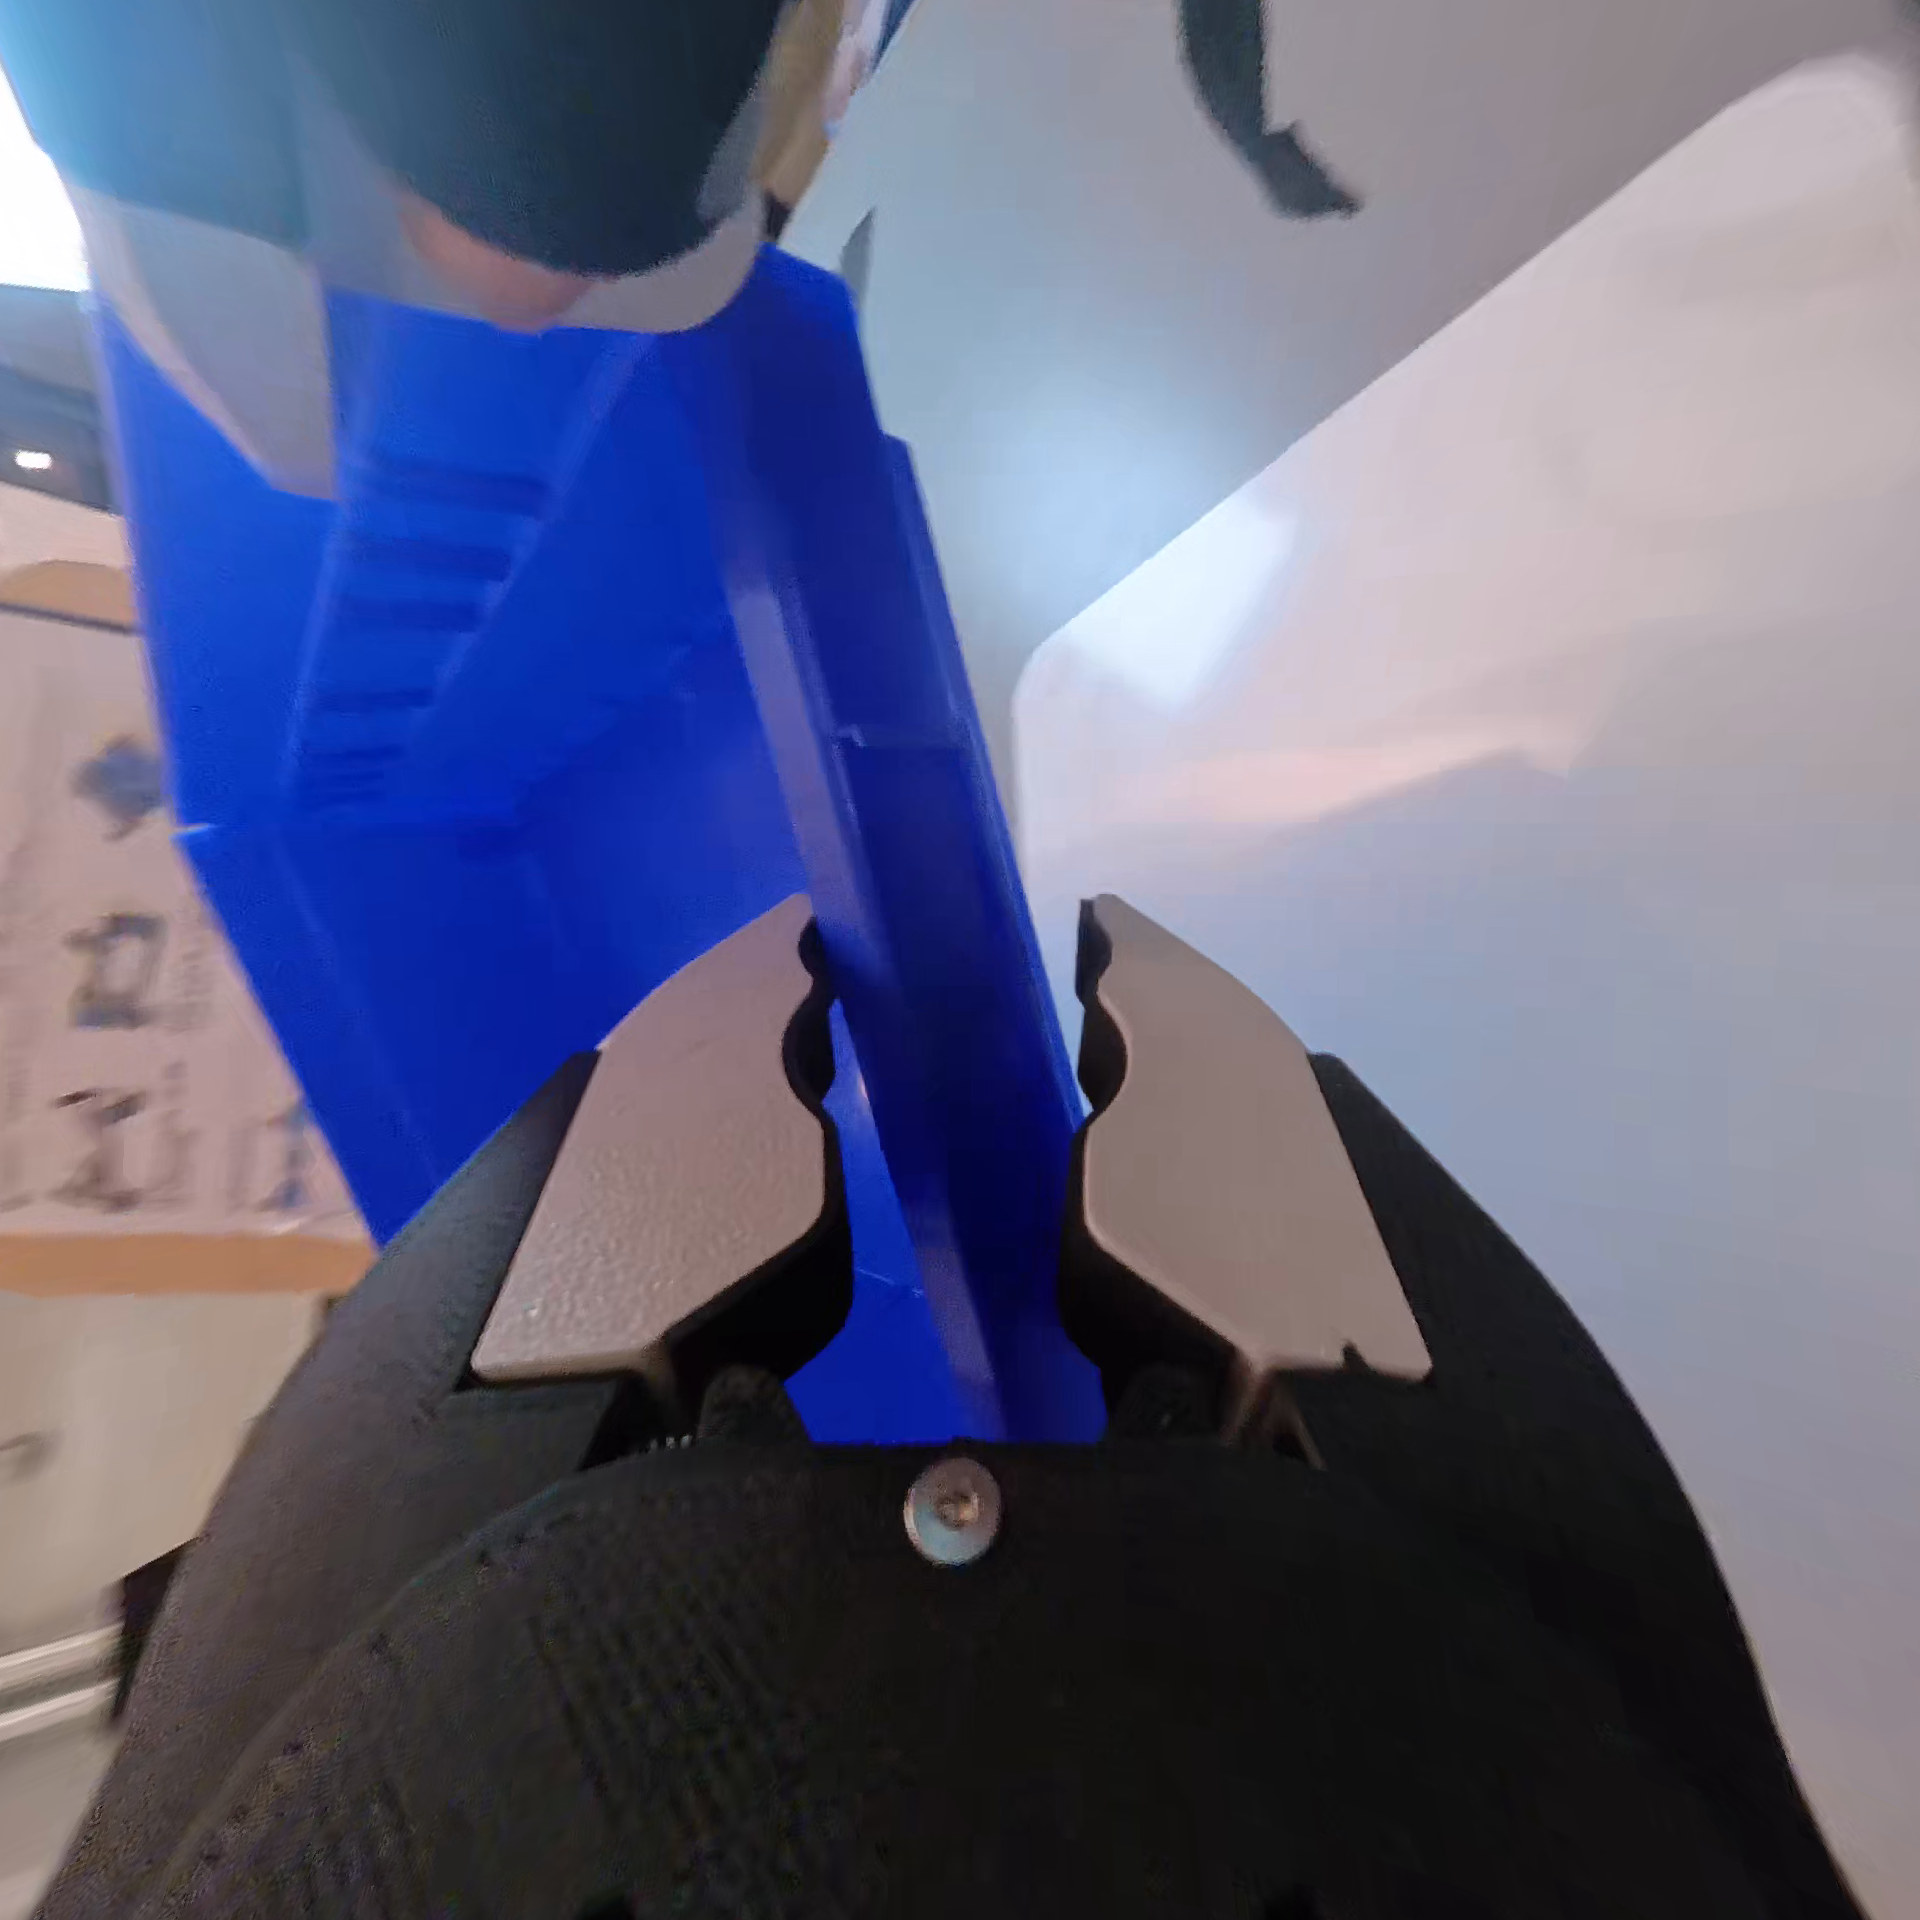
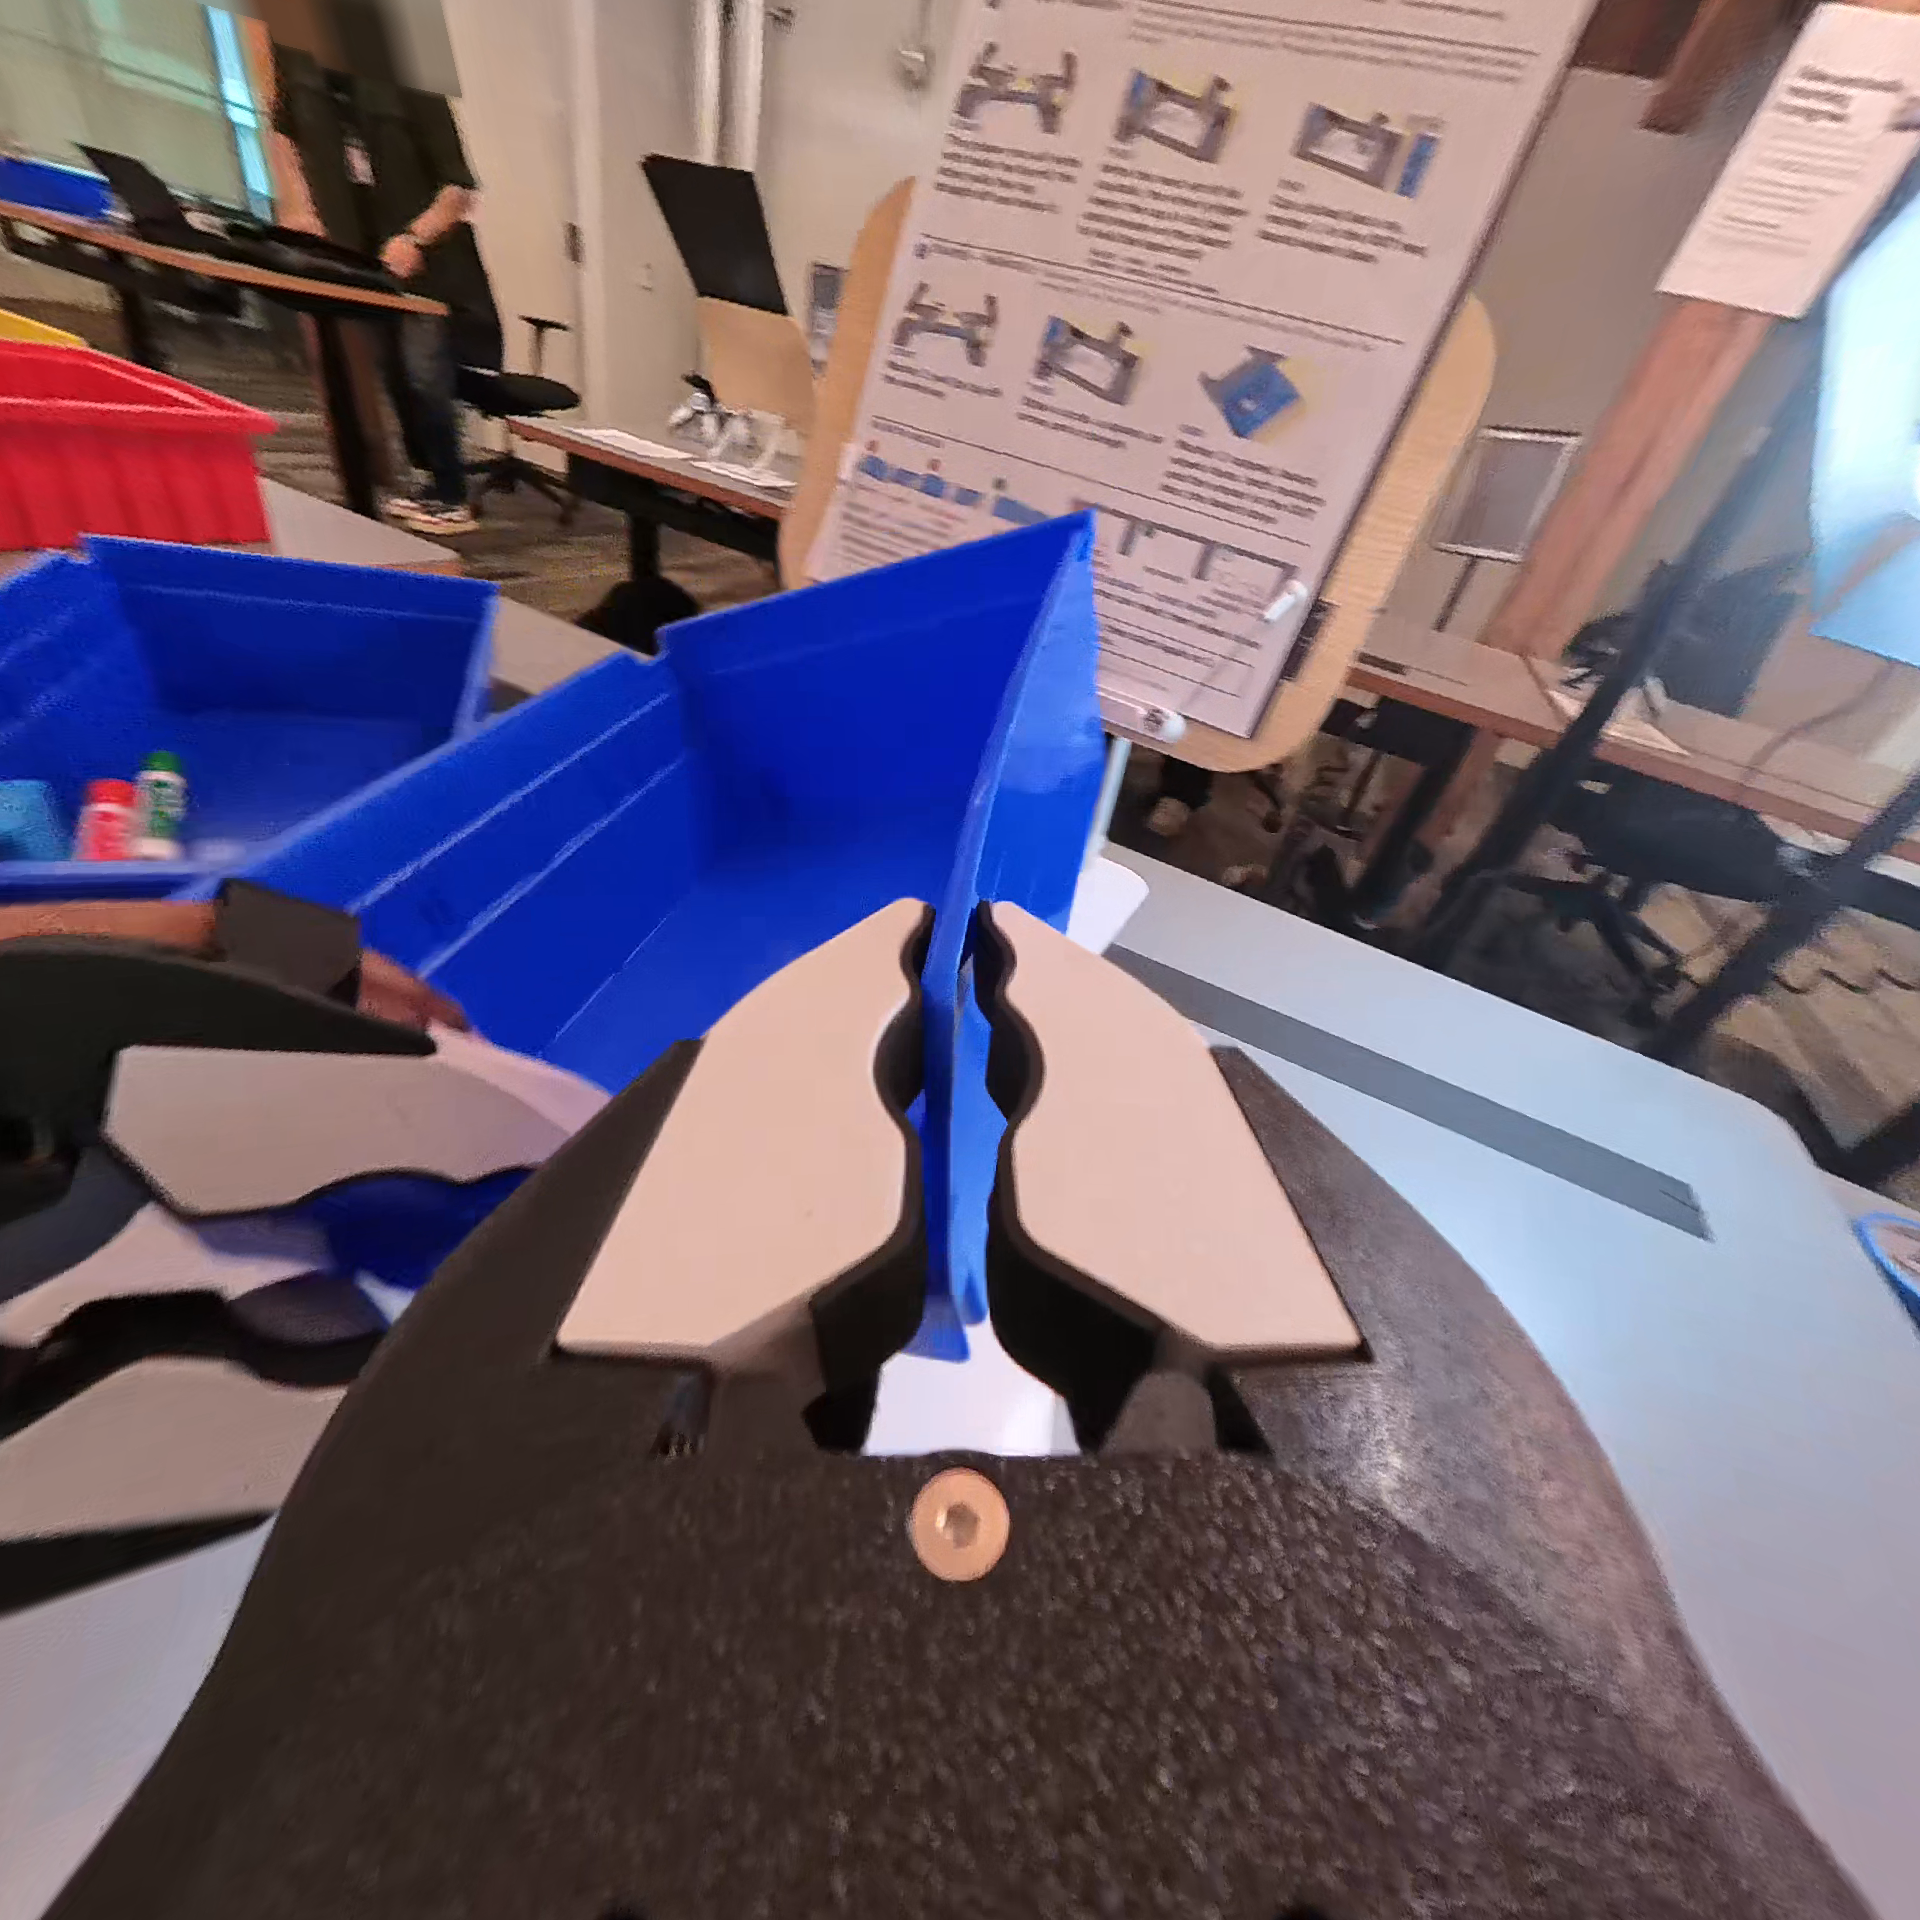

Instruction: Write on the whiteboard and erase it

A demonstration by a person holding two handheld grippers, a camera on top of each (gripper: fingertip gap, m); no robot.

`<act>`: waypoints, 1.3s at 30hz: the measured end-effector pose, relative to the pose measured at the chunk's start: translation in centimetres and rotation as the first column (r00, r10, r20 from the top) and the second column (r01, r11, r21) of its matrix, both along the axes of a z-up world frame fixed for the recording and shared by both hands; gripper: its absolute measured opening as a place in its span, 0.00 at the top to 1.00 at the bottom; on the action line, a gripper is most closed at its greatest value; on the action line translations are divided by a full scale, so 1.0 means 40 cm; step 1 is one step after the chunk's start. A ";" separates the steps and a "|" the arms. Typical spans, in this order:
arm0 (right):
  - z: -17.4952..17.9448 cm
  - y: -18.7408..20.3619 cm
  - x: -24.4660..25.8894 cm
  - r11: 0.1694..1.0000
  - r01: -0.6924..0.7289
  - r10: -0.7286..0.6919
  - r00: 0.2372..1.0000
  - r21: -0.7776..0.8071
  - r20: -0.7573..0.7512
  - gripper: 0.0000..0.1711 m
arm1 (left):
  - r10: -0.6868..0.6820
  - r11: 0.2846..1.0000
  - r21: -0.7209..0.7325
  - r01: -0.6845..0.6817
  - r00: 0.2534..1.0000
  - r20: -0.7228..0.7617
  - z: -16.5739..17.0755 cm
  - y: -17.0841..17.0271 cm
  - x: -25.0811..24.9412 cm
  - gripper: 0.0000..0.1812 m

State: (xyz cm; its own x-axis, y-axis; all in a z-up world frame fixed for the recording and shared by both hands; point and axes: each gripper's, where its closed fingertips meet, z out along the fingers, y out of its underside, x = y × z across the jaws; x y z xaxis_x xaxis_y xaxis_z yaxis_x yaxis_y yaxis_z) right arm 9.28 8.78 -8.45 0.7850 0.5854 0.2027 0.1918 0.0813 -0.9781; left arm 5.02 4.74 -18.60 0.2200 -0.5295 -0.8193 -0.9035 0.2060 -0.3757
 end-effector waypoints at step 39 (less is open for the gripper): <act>-0.285 0.139 0.258 0.972 0.042 0.079 0.866 -0.230 0.493 0.67 | 0.199 0.830 -0.538 0.145 0.824 0.530 -0.114 -0.051 -0.373 0.81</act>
State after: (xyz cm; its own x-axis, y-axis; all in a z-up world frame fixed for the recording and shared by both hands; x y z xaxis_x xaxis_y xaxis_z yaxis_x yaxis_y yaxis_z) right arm 19.61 14.34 -19.86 0.6040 0.6757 0.4227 0.6562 -0.1206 -0.7449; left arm -9.89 2.70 -23.16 0.5527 -0.8223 -0.1356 -0.5094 -0.2046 -0.8359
